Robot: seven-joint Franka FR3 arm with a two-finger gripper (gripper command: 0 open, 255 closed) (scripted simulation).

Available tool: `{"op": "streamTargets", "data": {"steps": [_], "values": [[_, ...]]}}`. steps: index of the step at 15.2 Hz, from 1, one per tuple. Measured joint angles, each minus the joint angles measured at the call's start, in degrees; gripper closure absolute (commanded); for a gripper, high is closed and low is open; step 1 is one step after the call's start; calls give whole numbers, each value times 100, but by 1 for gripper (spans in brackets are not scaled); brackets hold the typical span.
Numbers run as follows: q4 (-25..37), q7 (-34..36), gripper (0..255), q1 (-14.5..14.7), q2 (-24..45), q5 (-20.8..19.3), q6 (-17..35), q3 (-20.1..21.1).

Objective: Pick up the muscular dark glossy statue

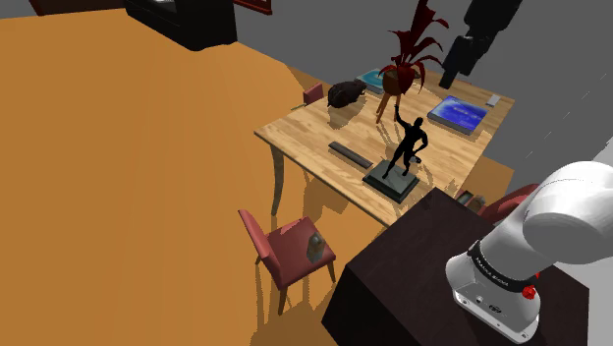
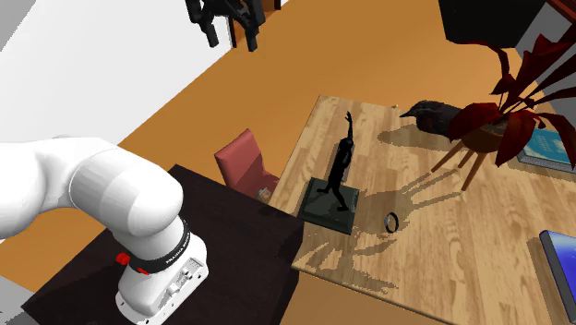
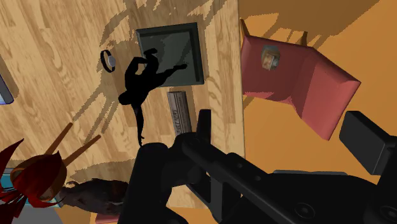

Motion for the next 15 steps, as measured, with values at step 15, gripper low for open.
{"op": "streamTargets", "data": {"steps": [15], "values": [[-171, -711, 0, -382, 1833, -34, 1964, -1398]]}}
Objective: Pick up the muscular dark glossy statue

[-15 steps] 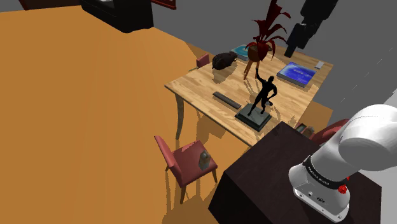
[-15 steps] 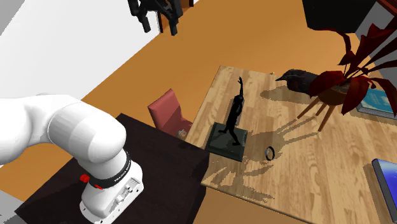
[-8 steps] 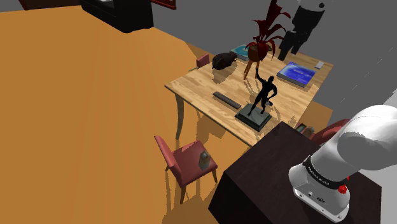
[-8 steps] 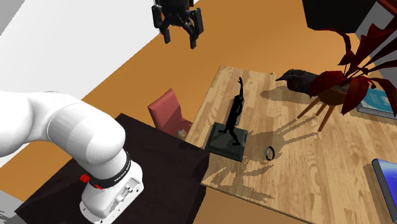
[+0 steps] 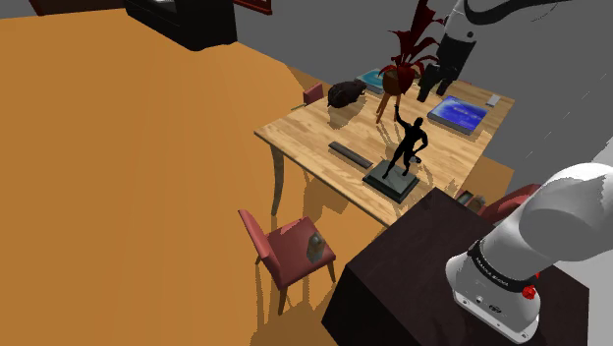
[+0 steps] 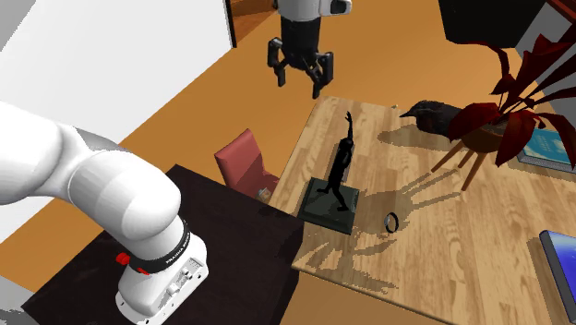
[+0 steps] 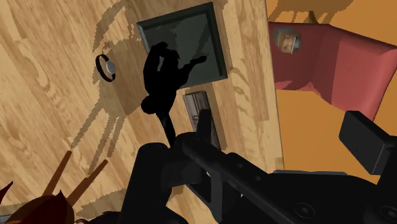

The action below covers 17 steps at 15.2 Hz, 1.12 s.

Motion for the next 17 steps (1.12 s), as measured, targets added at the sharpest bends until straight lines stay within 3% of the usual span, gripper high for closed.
{"op": "streamTargets", "data": {"steps": [7, 12, 17], "values": [[296, -626, 0, -44, 1386, 498, 953, -720], [797, -1267, 0, -102, 2486, 1205, 1323, -1125], [1319, -1879, 0, -285, 3534, 2015, 1533, -1262]]}}
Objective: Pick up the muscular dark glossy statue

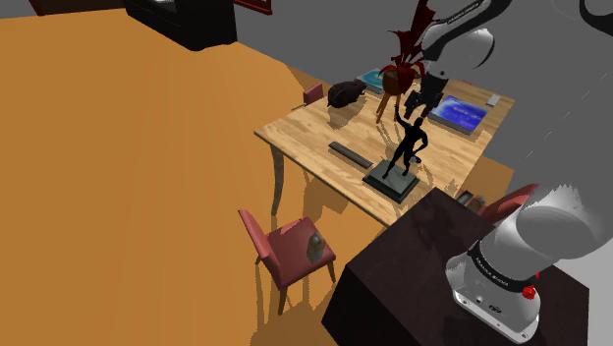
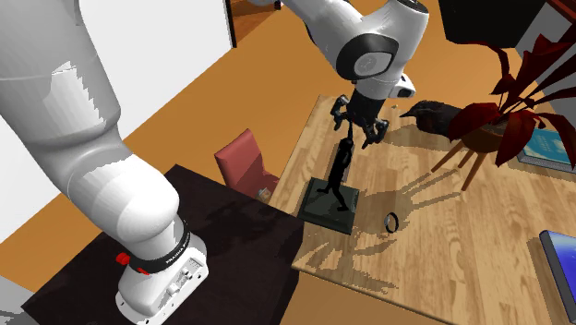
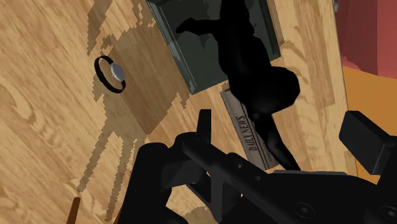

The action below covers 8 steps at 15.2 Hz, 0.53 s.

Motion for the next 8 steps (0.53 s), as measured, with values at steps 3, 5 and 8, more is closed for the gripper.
{"op": "streamTargets", "data": {"steps": [3, 5, 8], "values": [[-1, -142, 0, -38, 244, 197, 187, 33], [-46, -198, 0, -45, 340, 282, 309, 59], [-66, -317, 255, -85, 491, 403, 445, 84]]}}
